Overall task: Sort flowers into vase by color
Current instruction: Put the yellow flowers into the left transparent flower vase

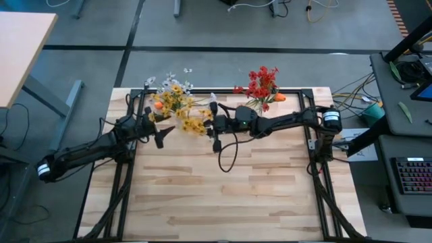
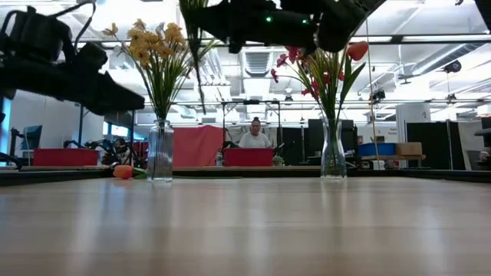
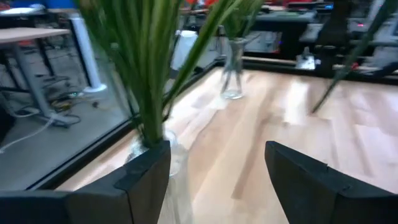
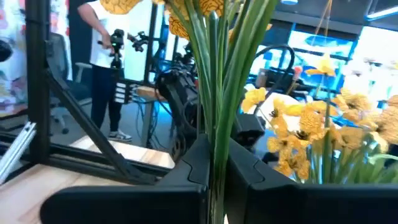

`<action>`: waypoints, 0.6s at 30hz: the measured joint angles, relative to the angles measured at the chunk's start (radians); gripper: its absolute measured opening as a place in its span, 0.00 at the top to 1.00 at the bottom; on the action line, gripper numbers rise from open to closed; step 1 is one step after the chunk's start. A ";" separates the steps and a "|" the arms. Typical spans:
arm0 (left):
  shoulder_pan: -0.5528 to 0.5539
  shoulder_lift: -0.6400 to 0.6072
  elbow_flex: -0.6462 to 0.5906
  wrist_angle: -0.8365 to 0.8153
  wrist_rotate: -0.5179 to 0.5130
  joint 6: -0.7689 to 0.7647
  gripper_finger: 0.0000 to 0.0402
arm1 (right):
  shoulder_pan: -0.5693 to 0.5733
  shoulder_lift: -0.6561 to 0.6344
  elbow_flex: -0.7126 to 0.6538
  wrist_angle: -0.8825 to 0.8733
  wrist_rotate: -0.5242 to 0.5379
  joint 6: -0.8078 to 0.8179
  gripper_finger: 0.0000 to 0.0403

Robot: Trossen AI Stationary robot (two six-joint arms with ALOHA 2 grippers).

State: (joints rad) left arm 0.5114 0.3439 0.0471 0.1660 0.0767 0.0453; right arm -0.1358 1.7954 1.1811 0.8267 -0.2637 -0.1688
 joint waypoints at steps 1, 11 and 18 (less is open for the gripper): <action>0.000 0.003 -0.013 0.021 -0.010 0.000 0.38 | -0.005 0.010 0.012 0.002 -0.006 0.000 0.97; 0.000 0.025 -0.037 0.088 -0.057 0.043 0.21 | -0.075 0.127 0.038 0.314 0.002 0.058 0.98; -0.001 0.101 -0.037 0.160 -0.058 -0.010 0.12 | -0.083 0.210 0.107 0.394 0.005 0.071 0.98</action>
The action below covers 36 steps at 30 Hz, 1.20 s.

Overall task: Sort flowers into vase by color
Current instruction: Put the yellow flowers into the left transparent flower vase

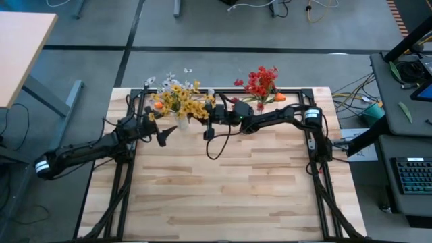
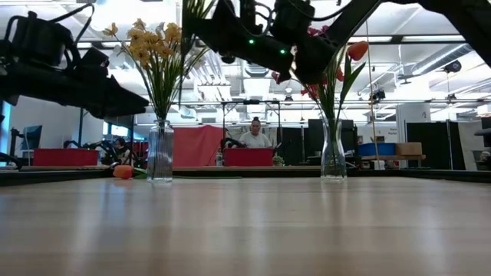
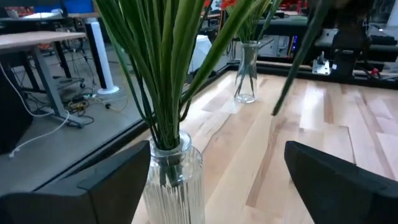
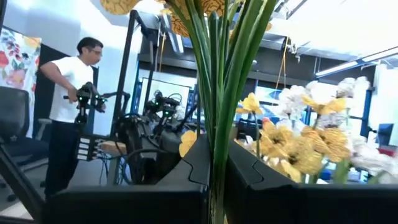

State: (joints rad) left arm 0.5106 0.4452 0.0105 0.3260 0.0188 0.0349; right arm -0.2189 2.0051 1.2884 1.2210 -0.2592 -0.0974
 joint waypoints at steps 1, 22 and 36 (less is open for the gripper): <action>0.000 0.015 0.000 0.010 -0.001 -0.002 0.12 | 0.000 0.008 0.014 -0.004 0.000 0.005 0.98; -0.001 0.307 -0.001 0.260 -0.054 0.035 0.12 | -0.004 0.026 0.091 -0.064 0.132 -0.016 0.98; 0.000 0.502 -0.002 0.413 -0.124 0.055 0.12 | -0.004 0.026 0.091 -0.073 0.131 -0.018 0.97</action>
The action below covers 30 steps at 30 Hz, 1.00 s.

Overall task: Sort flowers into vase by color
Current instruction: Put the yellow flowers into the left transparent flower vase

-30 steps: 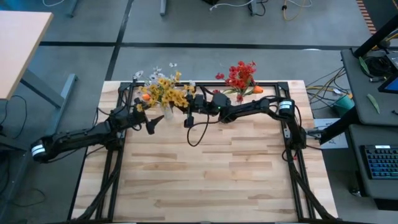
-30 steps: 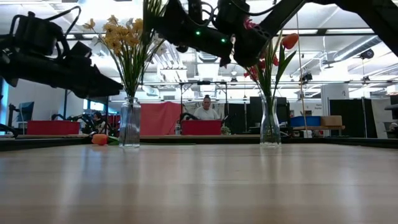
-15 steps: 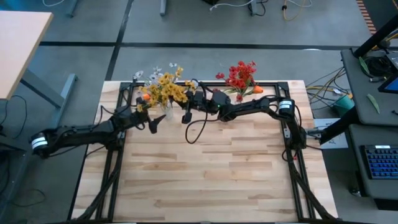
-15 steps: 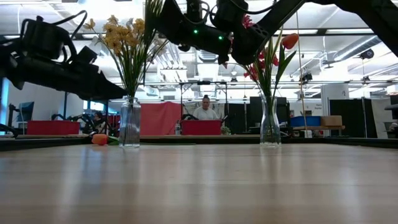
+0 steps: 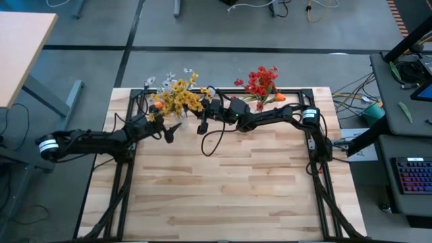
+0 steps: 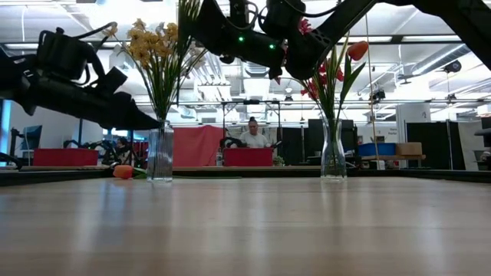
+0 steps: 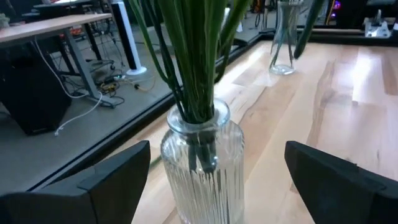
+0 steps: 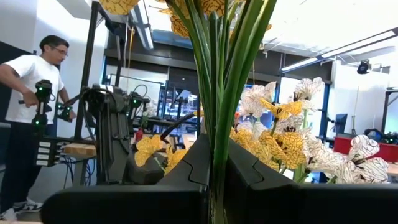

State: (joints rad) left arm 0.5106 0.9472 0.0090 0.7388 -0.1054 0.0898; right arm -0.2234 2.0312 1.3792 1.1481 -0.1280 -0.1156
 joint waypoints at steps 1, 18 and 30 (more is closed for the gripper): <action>0.000 0.013 0.000 0.010 -0.001 0.000 0.12 | 0.000 0.000 0.000 0.000 0.000 0.000 0.97; 0.000 0.235 0.011 0.183 -0.001 -0.001 0.12 | 0.000 0.000 0.008 -0.005 0.009 -0.030 0.97; 0.000 0.388 0.019 0.334 -0.013 -0.001 0.14 | 0.000 0.000 0.008 -0.013 0.024 -0.041 0.97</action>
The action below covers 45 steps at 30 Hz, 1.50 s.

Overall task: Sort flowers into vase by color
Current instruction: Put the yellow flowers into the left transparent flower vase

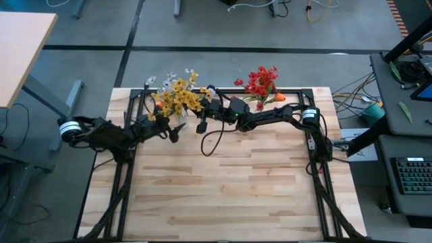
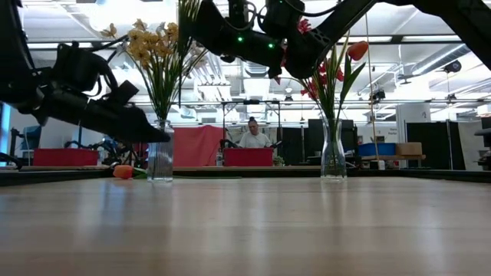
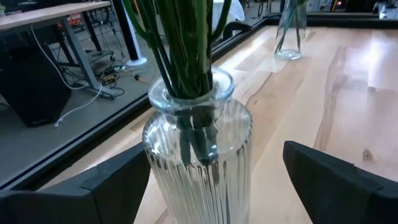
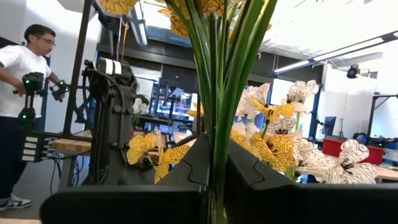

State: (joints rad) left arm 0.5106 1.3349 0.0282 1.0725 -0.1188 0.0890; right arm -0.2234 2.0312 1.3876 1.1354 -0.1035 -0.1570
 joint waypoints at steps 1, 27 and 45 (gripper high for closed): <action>0.000 0.011 0.004 0.000 -0.001 0.000 0.15 | 0.000 0.000 0.000 0.000 0.001 0.000 0.97; 0.000 0.157 0.027 0.091 -0.003 0.005 0.42 | 0.000 0.044 0.016 0.038 0.020 0.068 0.97; 0.000 0.157 0.022 0.093 -0.003 -0.019 0.42 | 0.000 0.129 0.092 0.119 0.055 0.026 0.97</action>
State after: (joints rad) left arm 0.5106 1.4920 0.0505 1.1654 -0.1219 0.0696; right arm -0.2234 2.1605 1.4793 1.2544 -0.0484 -0.1312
